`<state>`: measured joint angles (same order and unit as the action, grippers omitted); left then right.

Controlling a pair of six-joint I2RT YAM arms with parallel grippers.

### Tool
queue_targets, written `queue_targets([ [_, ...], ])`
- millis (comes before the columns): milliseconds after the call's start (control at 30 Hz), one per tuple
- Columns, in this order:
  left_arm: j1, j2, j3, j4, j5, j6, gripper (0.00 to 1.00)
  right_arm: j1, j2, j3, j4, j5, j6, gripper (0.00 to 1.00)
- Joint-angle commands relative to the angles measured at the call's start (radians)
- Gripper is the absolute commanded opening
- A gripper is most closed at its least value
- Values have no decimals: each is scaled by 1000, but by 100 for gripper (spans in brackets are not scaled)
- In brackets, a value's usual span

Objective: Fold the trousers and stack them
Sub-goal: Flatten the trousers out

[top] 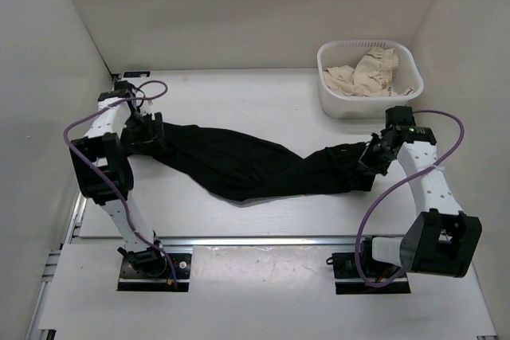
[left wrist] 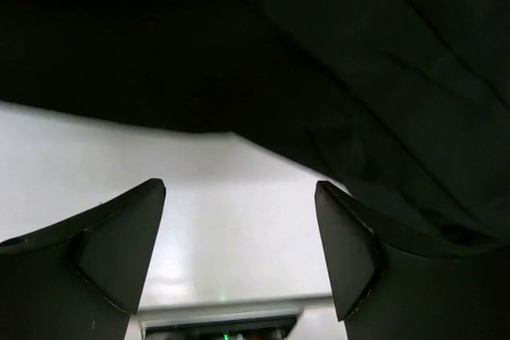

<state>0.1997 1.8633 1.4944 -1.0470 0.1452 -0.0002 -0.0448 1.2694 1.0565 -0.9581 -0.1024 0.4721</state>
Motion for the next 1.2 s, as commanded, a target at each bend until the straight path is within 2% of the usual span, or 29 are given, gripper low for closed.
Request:
queue_targets([
  [0, 49, 31, 75, 114, 8, 0, 87, -32, -19, -15, 62, -54, 2, 0],
  [67, 113, 31, 84, 152, 8, 0, 87, -41, -19, -42, 71, -54, -7, 0],
  [200, 220, -18, -3, 251, 22, 0, 77, -72, -19, -64, 71, -54, -29, 0],
  [300, 268, -27, -46, 303, 40, 0, 77, -82, -19, -73, 71, -54, -49, 0],
  [500, 331, 22, -56, 396, 31, 0, 80, -82, 21, -39, 51, -54, -73, 0],
  [700, 340, 128, 29, 406, 53, 0, 82, -82, 31, -9, 51, -43, -53, 0],
  [867, 340, 192, 56, 406, 40, 0, 70, -82, 41, 10, 32, -34, -53, 0],
  [933, 340, 201, 56, 406, 56, 0, 62, -82, 41, 19, 22, -25, -53, 0],
  [967, 340, 201, 56, 406, 65, 0, 45, -82, 41, 28, 22, -16, -53, 0],
  [1067, 340, 192, 66, 397, 94, 0, 17, -82, 50, 40, 13, -16, -53, 0],
  [1167, 340, 142, 44, 378, 103, 0, 14, -82, 74, 69, 22, -28, -43, 0],
])
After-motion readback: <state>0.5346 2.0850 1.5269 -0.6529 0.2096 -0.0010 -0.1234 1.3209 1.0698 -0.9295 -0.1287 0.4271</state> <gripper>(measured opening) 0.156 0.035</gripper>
